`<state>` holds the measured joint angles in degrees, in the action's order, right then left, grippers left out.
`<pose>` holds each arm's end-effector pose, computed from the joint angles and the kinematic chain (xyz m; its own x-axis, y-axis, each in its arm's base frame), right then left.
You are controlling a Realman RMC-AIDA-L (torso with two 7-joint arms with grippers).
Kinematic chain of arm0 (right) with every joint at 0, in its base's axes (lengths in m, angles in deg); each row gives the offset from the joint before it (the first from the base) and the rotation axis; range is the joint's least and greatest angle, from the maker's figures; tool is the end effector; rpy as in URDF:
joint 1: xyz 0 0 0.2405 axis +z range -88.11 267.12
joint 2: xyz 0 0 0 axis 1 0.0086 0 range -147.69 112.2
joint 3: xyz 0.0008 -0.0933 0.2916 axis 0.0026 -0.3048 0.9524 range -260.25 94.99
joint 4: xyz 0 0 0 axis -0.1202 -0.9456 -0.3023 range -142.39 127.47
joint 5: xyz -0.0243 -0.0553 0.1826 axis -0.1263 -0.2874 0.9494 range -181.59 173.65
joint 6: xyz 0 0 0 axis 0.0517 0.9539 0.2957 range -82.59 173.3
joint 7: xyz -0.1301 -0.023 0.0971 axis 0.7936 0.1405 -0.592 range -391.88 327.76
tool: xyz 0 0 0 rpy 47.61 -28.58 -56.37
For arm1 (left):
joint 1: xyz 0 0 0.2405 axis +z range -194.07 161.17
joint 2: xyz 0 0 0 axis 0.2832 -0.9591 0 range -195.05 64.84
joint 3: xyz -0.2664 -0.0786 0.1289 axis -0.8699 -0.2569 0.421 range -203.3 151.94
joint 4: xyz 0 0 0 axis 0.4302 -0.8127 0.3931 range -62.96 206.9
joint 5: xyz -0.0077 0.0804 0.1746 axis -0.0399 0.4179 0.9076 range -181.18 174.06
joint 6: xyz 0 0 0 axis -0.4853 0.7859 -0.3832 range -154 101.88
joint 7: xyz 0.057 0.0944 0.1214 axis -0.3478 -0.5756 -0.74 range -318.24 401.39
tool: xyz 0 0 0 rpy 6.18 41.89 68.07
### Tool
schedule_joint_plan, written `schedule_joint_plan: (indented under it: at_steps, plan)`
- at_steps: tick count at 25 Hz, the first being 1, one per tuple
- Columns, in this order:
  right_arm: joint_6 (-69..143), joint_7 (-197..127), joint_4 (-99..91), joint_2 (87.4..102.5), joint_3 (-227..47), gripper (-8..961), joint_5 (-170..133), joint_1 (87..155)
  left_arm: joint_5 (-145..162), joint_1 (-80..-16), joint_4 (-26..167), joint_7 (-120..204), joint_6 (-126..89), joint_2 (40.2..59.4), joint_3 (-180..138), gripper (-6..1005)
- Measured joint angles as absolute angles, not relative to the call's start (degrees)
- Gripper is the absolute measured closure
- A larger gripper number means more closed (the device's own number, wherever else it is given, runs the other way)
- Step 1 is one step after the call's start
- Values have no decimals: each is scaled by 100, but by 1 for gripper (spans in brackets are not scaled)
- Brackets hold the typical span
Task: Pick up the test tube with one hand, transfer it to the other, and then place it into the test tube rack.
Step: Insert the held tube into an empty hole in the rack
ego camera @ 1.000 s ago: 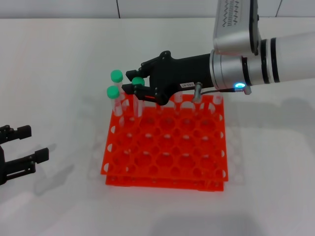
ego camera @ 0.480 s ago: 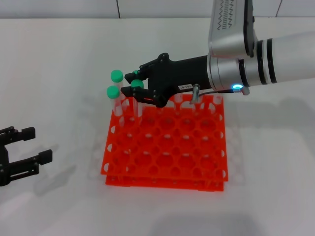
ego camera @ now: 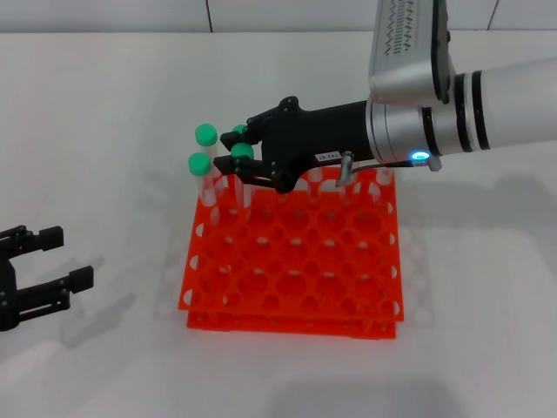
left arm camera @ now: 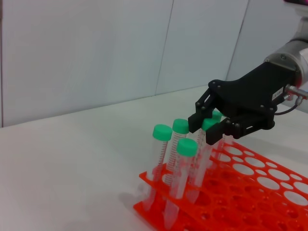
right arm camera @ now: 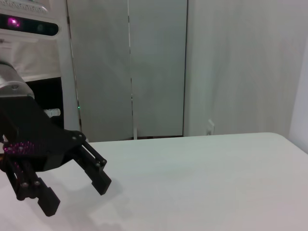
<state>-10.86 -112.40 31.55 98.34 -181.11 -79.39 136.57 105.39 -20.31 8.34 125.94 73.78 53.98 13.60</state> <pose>0.1265 0.4052 -0.1258 0.9292 -0.0109 -0.3695 -0.0771 -0.9833 -0.1647 -0.3580 0.2215 0.0326 0.7764 0.3978 0.4889 0.5789 -0.7567 -0.3037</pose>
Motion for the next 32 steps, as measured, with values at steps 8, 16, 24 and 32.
schedule_joint_plan:
  at_steps: [8,16,24,32]
  plan:
    - [-1100,-11240,3156,9837,-18135,681,-7937,13628,10530,-2031,834,12595,7378,5399,1360,257]
    - [-1136,-11239,3181,9831,-18128,680,-7893,13602,10534,-2014,834,12595,7400,5399,1360,257]
    - [-1135,-11239,3207,9826,-18100,614,-7885,13590,10534,-2013,834,12595,7421,5398,1360,258]
    - [-1312,-11246,3404,9798,-18023,575,-7875,13430,10493,-2014,834,12595,7420,5399,1360,258]
